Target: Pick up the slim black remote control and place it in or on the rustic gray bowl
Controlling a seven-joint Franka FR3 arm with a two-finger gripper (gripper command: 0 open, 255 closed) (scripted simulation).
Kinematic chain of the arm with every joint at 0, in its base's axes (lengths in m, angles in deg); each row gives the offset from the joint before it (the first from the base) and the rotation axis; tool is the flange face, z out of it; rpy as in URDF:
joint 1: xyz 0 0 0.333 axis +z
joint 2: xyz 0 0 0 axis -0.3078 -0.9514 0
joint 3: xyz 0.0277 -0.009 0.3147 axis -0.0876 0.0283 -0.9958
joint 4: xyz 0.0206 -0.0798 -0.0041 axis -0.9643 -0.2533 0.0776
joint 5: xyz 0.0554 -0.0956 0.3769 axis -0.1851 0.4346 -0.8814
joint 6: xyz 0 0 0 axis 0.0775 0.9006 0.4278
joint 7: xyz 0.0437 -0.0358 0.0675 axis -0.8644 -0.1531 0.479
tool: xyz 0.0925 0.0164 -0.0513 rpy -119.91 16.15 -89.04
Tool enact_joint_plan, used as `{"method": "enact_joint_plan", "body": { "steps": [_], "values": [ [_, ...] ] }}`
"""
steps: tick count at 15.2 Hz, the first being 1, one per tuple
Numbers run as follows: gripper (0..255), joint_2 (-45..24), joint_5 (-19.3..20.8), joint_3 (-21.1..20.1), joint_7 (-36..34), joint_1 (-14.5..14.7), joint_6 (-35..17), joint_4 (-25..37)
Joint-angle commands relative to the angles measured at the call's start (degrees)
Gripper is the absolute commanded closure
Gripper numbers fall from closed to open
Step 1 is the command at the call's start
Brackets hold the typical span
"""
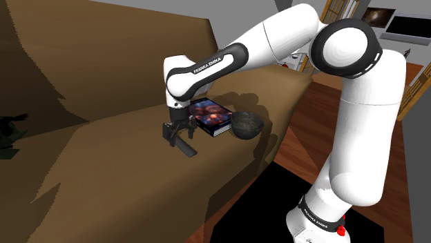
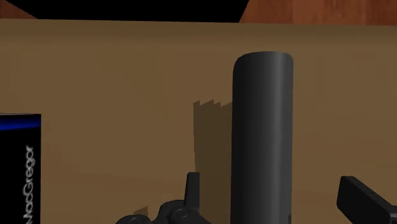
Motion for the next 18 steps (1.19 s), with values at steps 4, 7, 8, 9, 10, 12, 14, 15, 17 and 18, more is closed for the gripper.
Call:
{"method": "enact_joint_plan", "body": {
  "steps": [4, 7, 8, 9, 10, 12, 14, 15, 17, 18],
  "values": [
    [0, -0.4, 0.1, 0.0, 0.0, 0.0, -1.2, -0.7],
    [0, -0.4, 0.1, 0.0, 0.0, 0.0, -1.2, -0.7],
    [0, -0.4, 0.1, 0.0, 0.0, 0.0, -1.1, -0.7],
    [0, -0.4, 0.1, 0.0, 0.0, 0.0, -1.1, -0.7],
    [255, -0.4, 0.1, 0.0, 0.0, 0.0, -1.1, -0.7],
    [255, -0.4, 0.1, 0.0, 0.0, 0.0, -1.2, -0.7],
    [255, -0.6, 0.1, 0.0, 0.0, 0.0, -0.9, -0.2],
    [255, -0.6, 0.1, 0.1, 0.0, 0.0, -0.8, -0.2],
    [255, -0.6, 0.1, 0.0, 0.0, 0.0, -0.8, -0.1],
    [255, -0.5, 0.1, 0.0, -0.2, 0.1, -0.6, -0.1]
  ]
}}
